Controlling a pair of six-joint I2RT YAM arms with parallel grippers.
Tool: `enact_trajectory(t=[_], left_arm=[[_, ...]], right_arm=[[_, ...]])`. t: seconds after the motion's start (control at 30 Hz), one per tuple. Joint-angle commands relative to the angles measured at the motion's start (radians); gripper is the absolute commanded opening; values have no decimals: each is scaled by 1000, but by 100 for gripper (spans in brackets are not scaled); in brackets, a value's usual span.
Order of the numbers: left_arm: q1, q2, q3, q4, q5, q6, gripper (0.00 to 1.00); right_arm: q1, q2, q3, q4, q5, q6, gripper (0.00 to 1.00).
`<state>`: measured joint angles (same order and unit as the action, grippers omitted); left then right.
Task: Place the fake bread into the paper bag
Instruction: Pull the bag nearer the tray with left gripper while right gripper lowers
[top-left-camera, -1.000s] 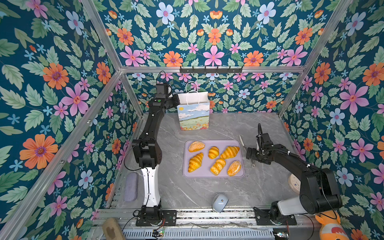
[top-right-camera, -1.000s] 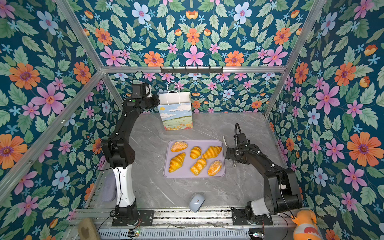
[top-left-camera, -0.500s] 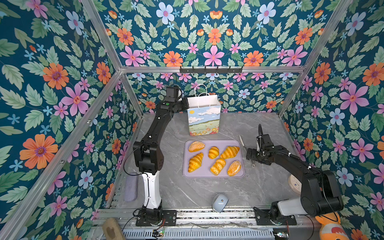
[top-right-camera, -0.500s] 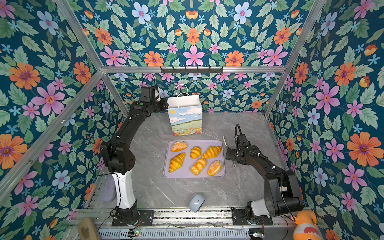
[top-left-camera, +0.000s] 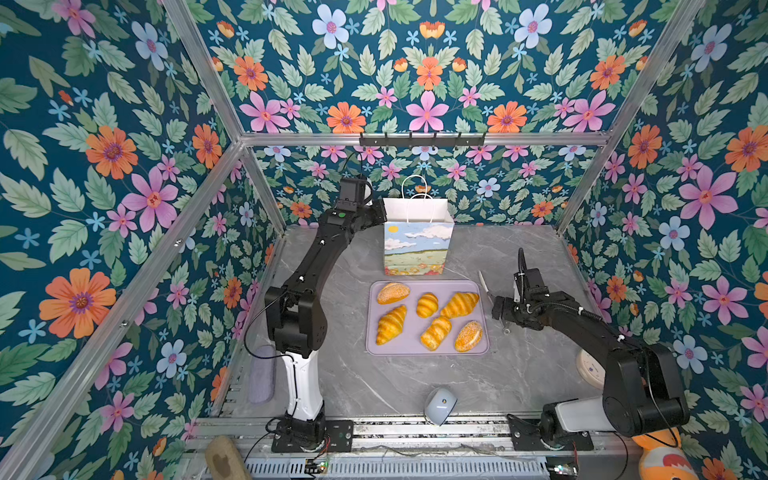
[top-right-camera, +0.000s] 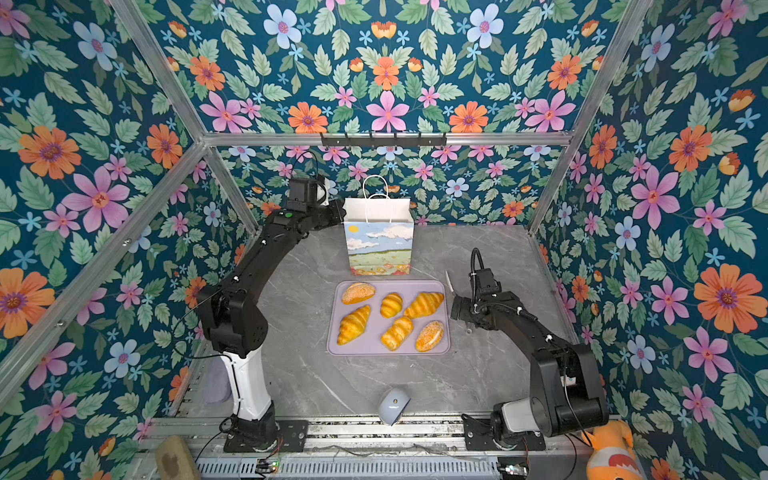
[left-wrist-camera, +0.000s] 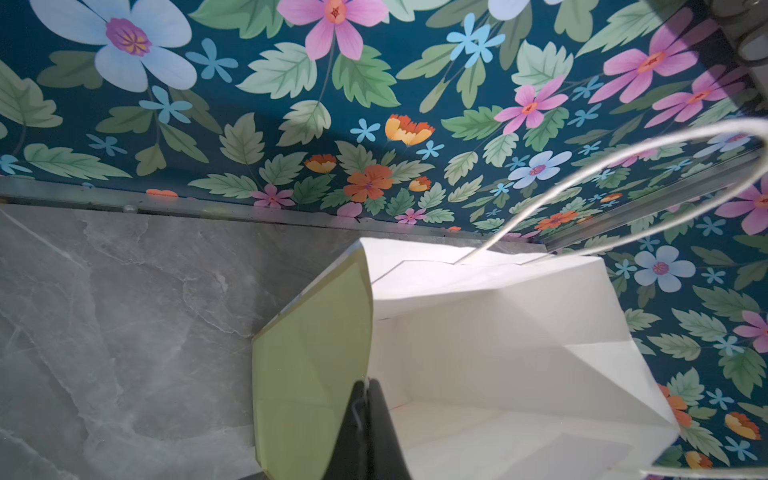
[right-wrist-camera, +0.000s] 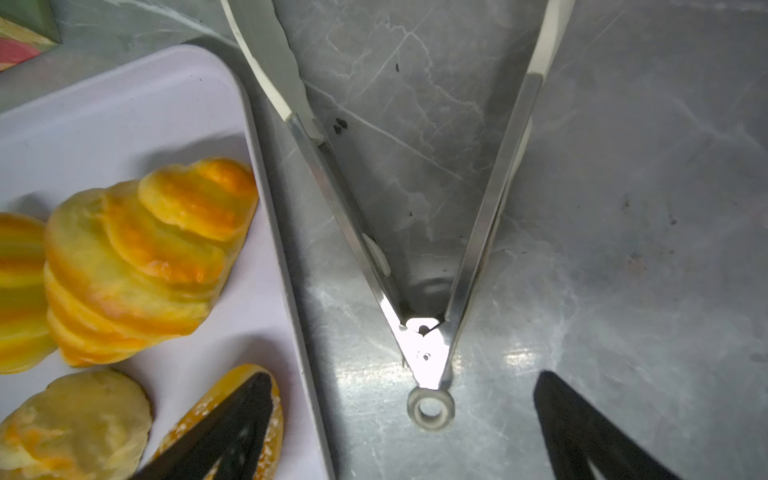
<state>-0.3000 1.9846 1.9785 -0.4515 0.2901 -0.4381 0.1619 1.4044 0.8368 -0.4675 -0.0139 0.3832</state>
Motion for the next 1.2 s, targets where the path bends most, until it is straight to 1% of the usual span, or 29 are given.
enact_trajectory(t=[0.0, 0.13, 0.27, 0.3, 0.4, 0.47, 0.57, 0.63, 0.73, 0.83, 0.97, 1.03, 1.17], left_arm=[[-8, -15, -17, 27, -1, -8, 0], [-27, -35, -64, 53, -57, -31, 0], [-34, -44, -91, 66, -69, -58, 0], [-34, -48, -97, 73, -71, -59, 7], [-33, -48, -83, 68, -72, -49, 32], [-33, -44, -61, 55, -49, -36, 43], [-33, -53, -18, 24, -38, -14, 54], [-30, -76, 0, 5, -54, 9, 59], [-17, -138, -19, 9, -83, 27, 65], [2, -230, -95, 45, -98, 37, 68], [24, -369, -258, 119, -110, 50, 69], [22, -454, -369, 168, -148, 59, 69], [24, -607, -589, 280, -166, 93, 71]], right_arm=[[1, 2, 2, 5, 2, 0, 99], [1, 7, 3, 4, 2, -1, 99], [1, 8, 4, 0, 9, -1, 99], [1, 9, 6, 0, 9, -1, 99], [1, 8, 11, 0, 10, -4, 99], [1, 8, 15, 1, 12, -6, 99], [1, 13, 25, 1, 15, -6, 99], [1, 19, 37, -3, 20, -7, 99], [1, 27, 47, -3, 23, -7, 99], [1, 35, 53, 2, 33, -7, 99], [1, 63, 70, -4, 58, -7, 99], [1, 86, 81, -10, 64, -6, 99], [1, 121, 94, -13, 80, -4, 99]])
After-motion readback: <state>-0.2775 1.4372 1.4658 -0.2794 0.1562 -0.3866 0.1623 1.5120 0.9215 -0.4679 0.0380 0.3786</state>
